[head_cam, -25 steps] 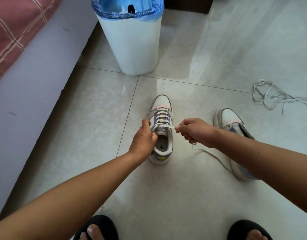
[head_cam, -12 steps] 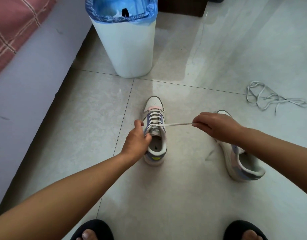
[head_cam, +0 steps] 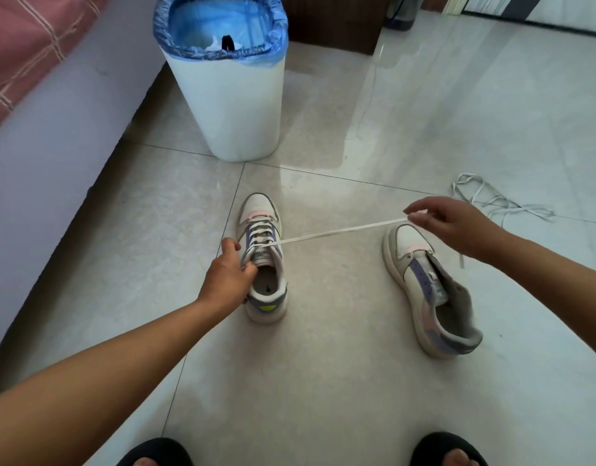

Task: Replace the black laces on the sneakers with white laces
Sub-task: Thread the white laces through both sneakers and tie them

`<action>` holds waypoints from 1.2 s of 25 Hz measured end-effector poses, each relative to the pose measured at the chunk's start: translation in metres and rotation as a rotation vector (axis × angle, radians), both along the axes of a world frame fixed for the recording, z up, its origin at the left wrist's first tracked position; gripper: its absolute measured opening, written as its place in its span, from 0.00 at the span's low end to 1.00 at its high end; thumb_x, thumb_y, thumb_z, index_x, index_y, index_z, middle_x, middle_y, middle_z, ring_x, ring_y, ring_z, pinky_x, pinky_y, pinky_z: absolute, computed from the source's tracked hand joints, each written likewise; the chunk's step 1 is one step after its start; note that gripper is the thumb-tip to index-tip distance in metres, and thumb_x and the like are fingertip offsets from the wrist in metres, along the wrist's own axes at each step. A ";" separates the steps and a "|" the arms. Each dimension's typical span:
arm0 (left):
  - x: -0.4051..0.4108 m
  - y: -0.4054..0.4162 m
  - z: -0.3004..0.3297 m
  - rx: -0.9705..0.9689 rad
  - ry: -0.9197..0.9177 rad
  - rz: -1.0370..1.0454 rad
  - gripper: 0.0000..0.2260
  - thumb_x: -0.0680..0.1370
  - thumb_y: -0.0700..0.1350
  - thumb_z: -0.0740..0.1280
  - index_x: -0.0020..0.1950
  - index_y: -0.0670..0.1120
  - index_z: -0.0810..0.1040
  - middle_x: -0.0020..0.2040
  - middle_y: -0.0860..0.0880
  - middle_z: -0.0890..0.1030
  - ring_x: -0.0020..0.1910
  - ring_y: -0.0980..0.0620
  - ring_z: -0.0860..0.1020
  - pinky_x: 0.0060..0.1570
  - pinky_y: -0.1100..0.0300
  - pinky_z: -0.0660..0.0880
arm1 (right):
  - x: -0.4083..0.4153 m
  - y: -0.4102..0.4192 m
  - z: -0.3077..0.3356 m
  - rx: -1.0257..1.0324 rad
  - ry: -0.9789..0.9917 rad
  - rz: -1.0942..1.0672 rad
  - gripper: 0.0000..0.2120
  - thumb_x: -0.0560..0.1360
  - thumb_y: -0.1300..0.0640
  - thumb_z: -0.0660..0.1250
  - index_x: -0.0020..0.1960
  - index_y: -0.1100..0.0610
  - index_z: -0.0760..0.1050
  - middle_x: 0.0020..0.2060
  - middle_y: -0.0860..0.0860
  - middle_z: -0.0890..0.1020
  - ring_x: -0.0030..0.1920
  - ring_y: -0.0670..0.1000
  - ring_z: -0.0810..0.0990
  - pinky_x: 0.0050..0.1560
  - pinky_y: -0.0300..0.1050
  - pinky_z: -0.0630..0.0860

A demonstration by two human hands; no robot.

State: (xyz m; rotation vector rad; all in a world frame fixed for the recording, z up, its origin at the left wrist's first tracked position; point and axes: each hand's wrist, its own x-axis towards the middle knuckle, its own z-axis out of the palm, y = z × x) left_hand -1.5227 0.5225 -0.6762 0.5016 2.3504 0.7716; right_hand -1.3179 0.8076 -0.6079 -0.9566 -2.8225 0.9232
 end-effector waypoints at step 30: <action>0.007 0.023 0.004 -0.013 0.422 -0.138 0.09 0.76 0.45 0.67 0.52 0.44 0.82 0.52 0.43 0.70 0.56 0.45 0.67 0.54 0.56 0.68 | -0.130 -0.136 -0.047 -0.984 0.164 -0.561 0.09 0.72 0.73 0.66 0.44 0.61 0.73 0.37 0.57 0.78 0.34 0.51 0.76 0.39 0.38 0.75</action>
